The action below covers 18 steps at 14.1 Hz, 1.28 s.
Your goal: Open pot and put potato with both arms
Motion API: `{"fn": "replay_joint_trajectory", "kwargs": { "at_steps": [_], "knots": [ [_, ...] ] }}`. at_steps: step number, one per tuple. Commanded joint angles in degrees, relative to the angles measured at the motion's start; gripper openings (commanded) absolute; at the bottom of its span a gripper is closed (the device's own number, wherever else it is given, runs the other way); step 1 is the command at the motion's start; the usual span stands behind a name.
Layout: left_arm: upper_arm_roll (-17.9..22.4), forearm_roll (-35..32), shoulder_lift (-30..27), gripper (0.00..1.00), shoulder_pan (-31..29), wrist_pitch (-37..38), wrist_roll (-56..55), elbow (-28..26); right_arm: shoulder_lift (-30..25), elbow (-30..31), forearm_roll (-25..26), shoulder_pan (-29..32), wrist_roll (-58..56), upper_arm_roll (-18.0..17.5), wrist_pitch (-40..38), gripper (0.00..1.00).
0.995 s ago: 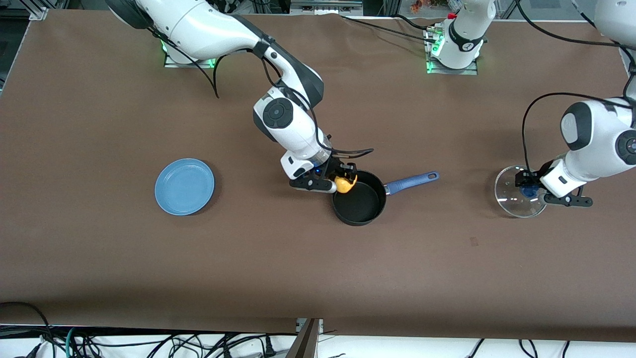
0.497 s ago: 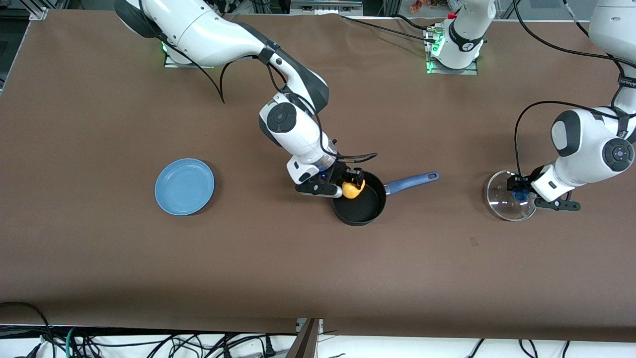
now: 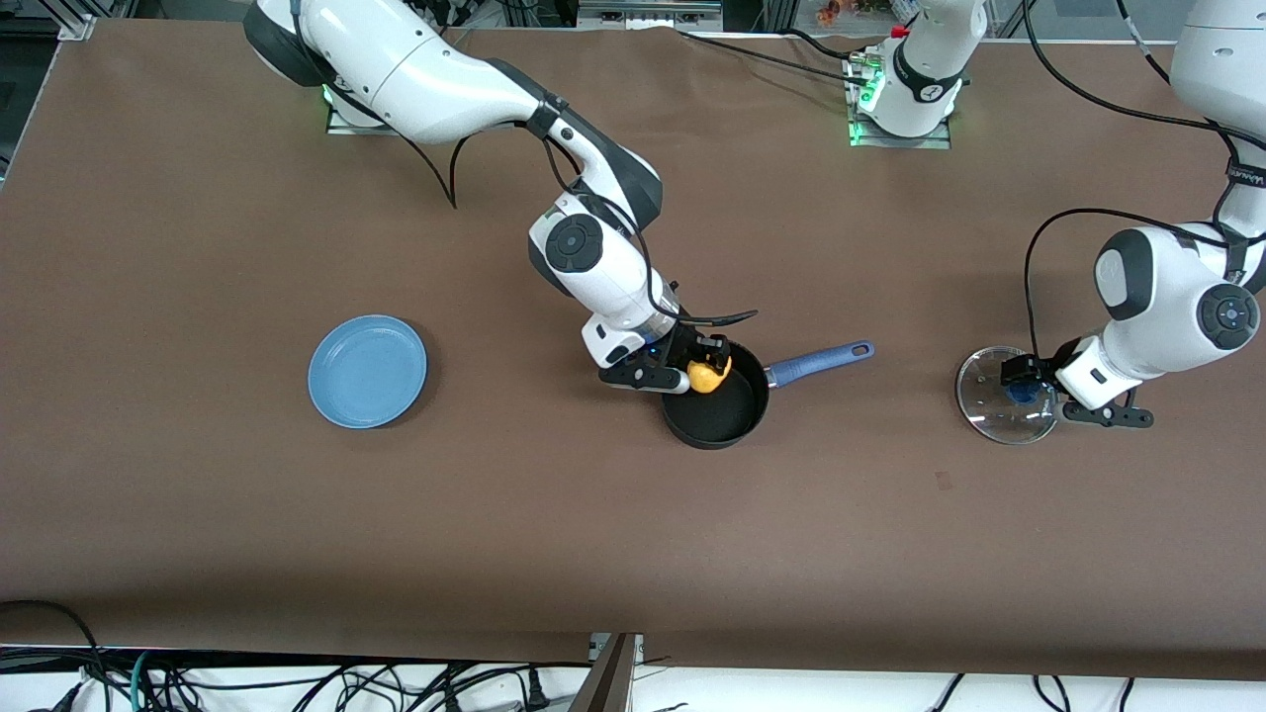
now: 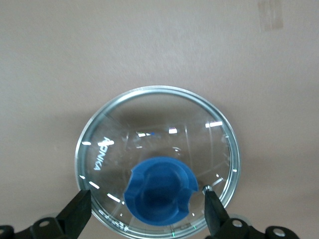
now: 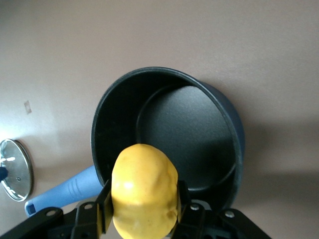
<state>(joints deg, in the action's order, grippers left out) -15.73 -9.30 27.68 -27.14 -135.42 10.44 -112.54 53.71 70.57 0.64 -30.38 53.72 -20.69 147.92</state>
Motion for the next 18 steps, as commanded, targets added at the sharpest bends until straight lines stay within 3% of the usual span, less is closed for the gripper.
{"fn": "replay_joint_trajectory", "kwargs": {
  "at_steps": [1,2,5,9,12,17,18],
  "knots": [
    [-1.75,-0.63,-3.92,1.0,-0.11,4.01,-0.51,1.18,2.01,-2.28,0.06,-0.99,0.69,0.21,1.84,0.72],
    [-3.32,-0.45,-7.25,1.0,-0.54,7.68,-0.77,1.18,1.92,-2.19,0.41,-0.99,0.6,0.3,1.76,1.0],
    [-7.19,-0.02,-17.8,1.0,-0.55,19.72,-4.62,2.23,0.61,-2.28,0.5,-0.73,0.07,0.47,-1.56,1.0],
    [-15.54,0.87,-24.77,1.0,-0.55,34.23,-13.84,7.93,-7.29,-2.19,2.61,3.12,-4.3,0.65,-17.98,1.0],
    [-16.43,2.26,-25.04,1.0,-0.46,40.05,-14.4,12.51,-13.35,-1.76,2.7,6.99,-12.3,0.65,-30.81,1.0],
    [-15.65,9.37,-29.5,1.0,0.06,40.42,-14.66,12.0,-24.51,3.16,2.35,17.27,-28.47,0.74,-47.34,1.0],
    [-14.6,9.48,-29.52,1.0,3.29,40.76,-15.27,12.17,-26.36,3.26,2.7,19.11,-30.23,0.83,-50.77,1.0]
  ]
}}
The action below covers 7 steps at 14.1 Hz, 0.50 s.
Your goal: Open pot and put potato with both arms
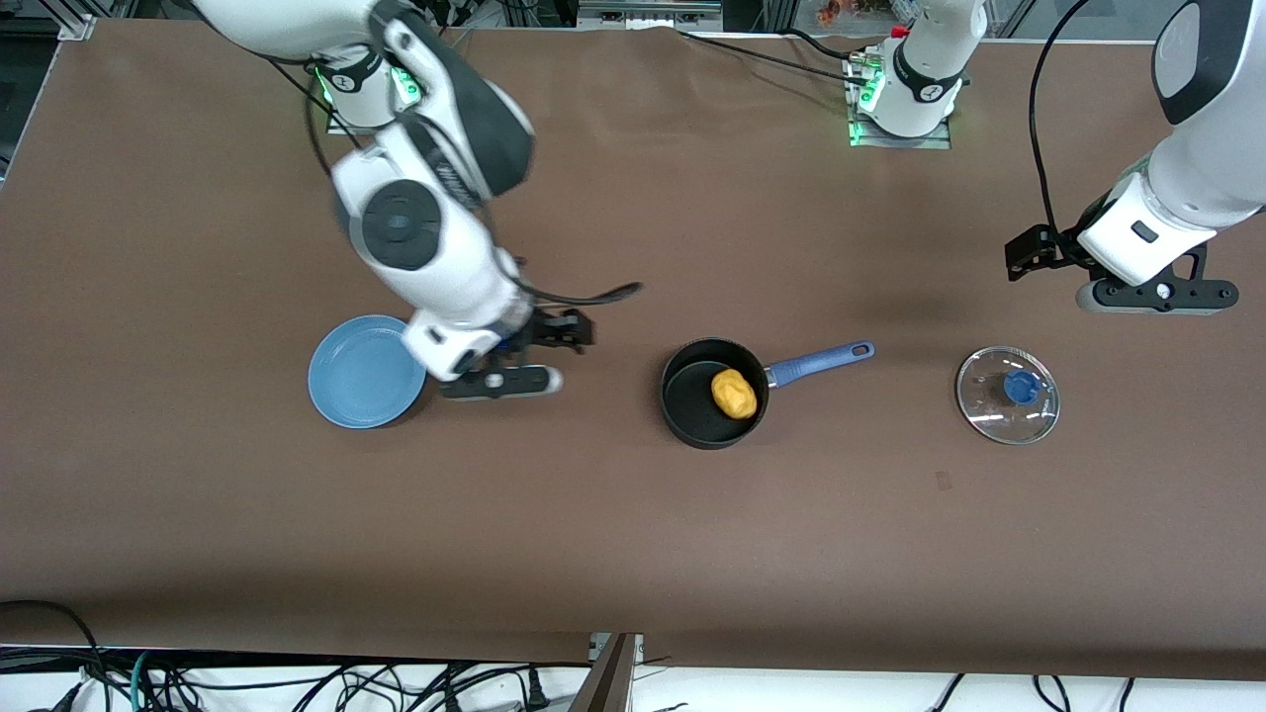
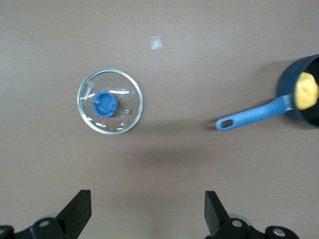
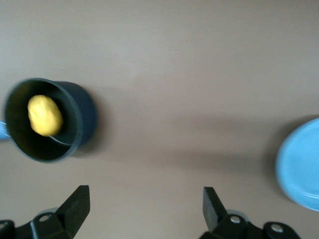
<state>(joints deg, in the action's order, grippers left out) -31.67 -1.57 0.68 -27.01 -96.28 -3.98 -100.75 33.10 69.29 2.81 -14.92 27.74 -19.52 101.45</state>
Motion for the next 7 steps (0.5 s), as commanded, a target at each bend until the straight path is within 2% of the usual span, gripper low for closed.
{"fn": "replay_joint_trajectory", "kwargs": {
  "at_steps": [1,3,4,5,7],
  "knots": [
    [7.53,1.57,-2.36,1.0,9.63,1.71,-1.98,0.72,-7.34,4.71,0.79,5.24,-5.75,-0.25,-7.46,1.0],
    [24.91,1.48,-2.35,1.0,26.58,1.71,-1.91,0.81,-10.76,6.46,0.97,9.01,-9.96,-0.08,-11.7,1.0],
    [29.95,1.48,-2.53,1.0,31.01,1.71,-1.82,0.9,-12.95,8.12,1.05,10.6,-12.42,0.62,-12.67,1.0],
    [31.31,1.48,-2.53,1.0,31.83,1.63,-1.56,1.77,-14.98,9.71,1.05,11.48,-15.41,1.5,-12.94,1.0],
    [31.41,1.48,-2.18,1.0,31.84,1.27,-1.38,2.66,-18.85,11.3,1.05,13.94,-20.51,3.17,-15.3,1.0]
  ]
}}
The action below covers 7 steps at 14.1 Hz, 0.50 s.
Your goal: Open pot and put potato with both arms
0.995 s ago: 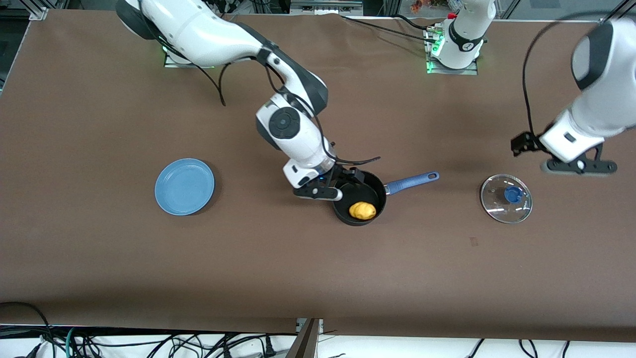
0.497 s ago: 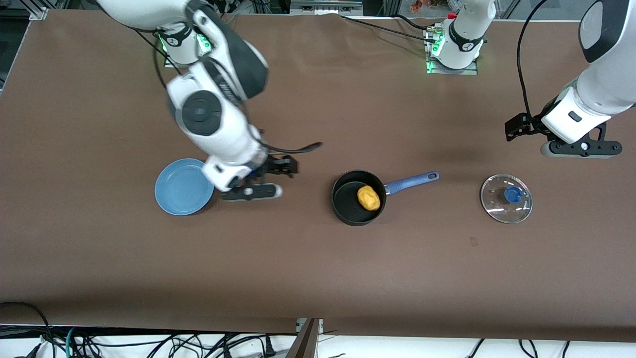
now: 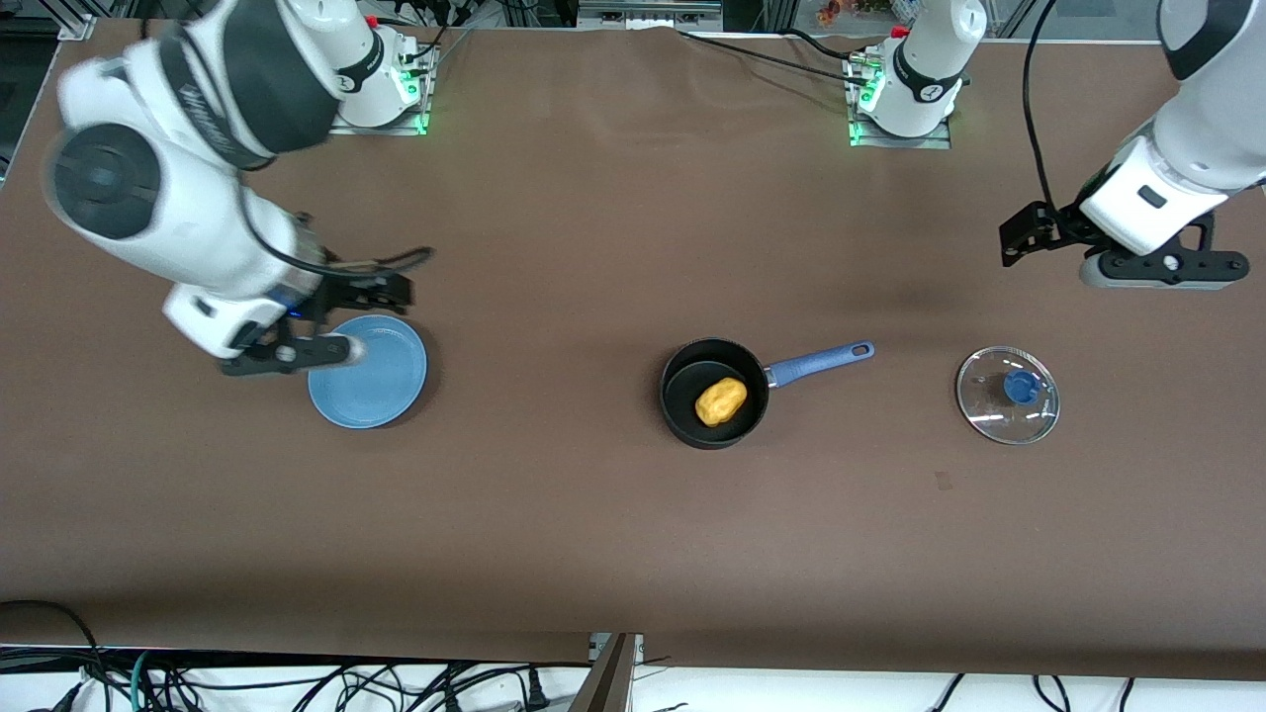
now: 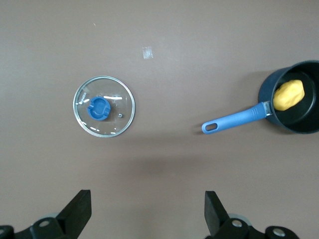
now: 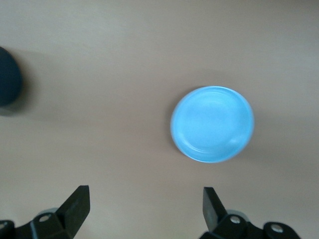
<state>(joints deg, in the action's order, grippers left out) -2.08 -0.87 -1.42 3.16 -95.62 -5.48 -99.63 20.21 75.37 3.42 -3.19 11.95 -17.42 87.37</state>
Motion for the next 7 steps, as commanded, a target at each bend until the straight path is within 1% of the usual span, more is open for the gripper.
{"fn": "replay_joint_trajectory", "kwargs": {
  "at_steps": [1,3,5,7],
  "knots": [
    [1.65,0.78,0.02,1.0,1.68,0.7,-0.41,1.72,-7.45,5.49,0.54,3.44,-6.49,1.94,-2.37,1.0],
    [1.56,0.78,1.59,1.0,1.68,0.96,-0.32,3.73,-11.05,6.89,0.45,4.76,-7.12,4.05,-3.69,1.0],
    [1.91,0.78,1.86,1.0,0.98,1.31,-0.41,4.09,-14.66,10.05,0.45,5.74,-6.68,4.23,-4.22,1.0],
    [1.91,1.48,1.86,1.0,-1.39,1.58,0.11,4.27,-15.73,10.24,0.54,5.74,-6.85,4.41,-4.83,1.0]
  ]
}}
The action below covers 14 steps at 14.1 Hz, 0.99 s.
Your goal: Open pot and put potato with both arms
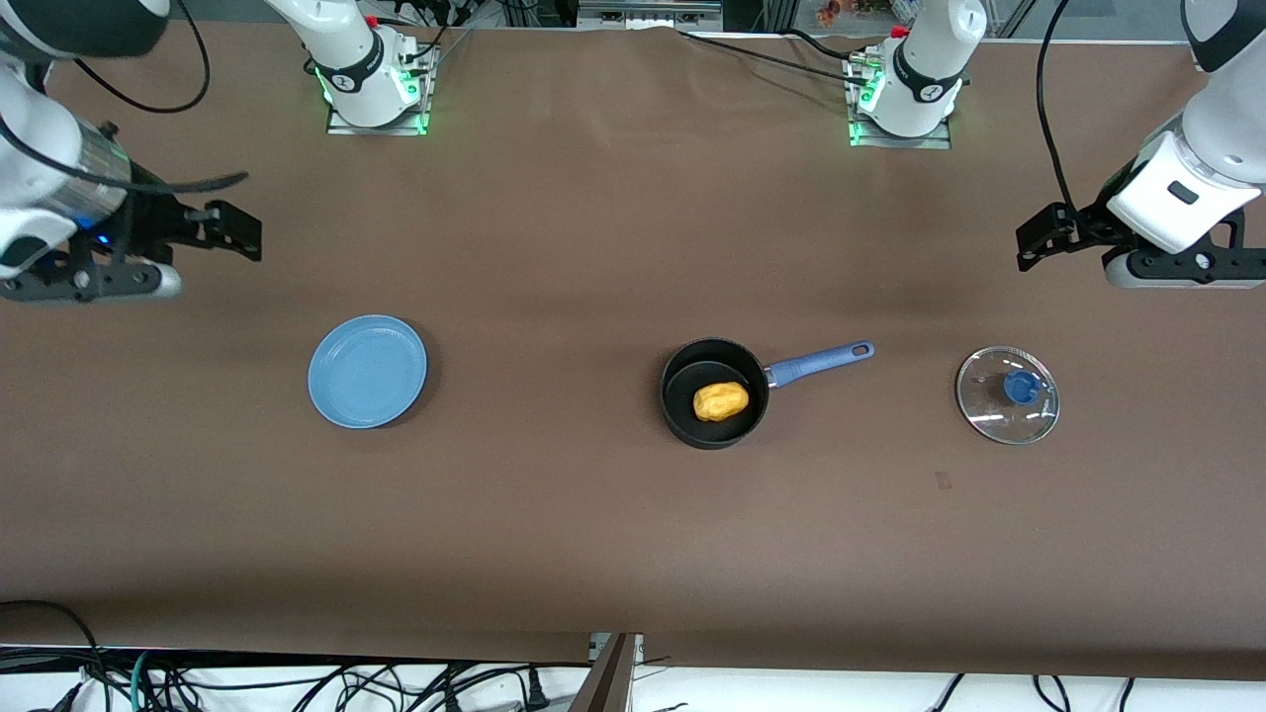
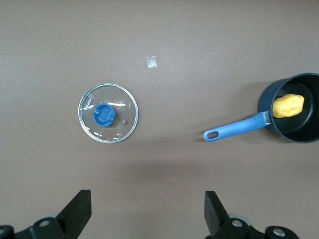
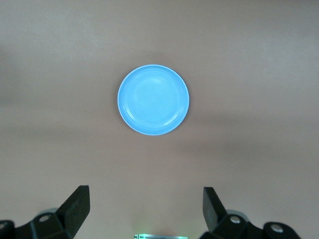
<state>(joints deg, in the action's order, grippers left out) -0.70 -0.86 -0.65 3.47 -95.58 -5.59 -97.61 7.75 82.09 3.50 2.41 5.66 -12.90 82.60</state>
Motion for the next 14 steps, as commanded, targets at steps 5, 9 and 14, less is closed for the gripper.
{"fn": "replay_joint_trajectory", "kwargs": {
  "at_steps": [5,9,14],
  "knots": [
    [0.43,1.82,1.27,1.0,-2.77,2.06,-0.65,4.26,-4.93,2.9,0.1,0.13,-1.27,4.63,-0.25,1.0],
    [0.17,2.09,1.79,1.0,-2.68,2.5,-0.48,6.29,-4.5,2.73,0.01,0.13,-3.9,4.72,-1.04,1.0],
    [-0.53,1.91,1.79,1.0,-2.68,2.51,-0.13,6.29,-4.23,2.72,0.1,0.4,-4.61,5.34,-0.95,1.0]
  ]
}}
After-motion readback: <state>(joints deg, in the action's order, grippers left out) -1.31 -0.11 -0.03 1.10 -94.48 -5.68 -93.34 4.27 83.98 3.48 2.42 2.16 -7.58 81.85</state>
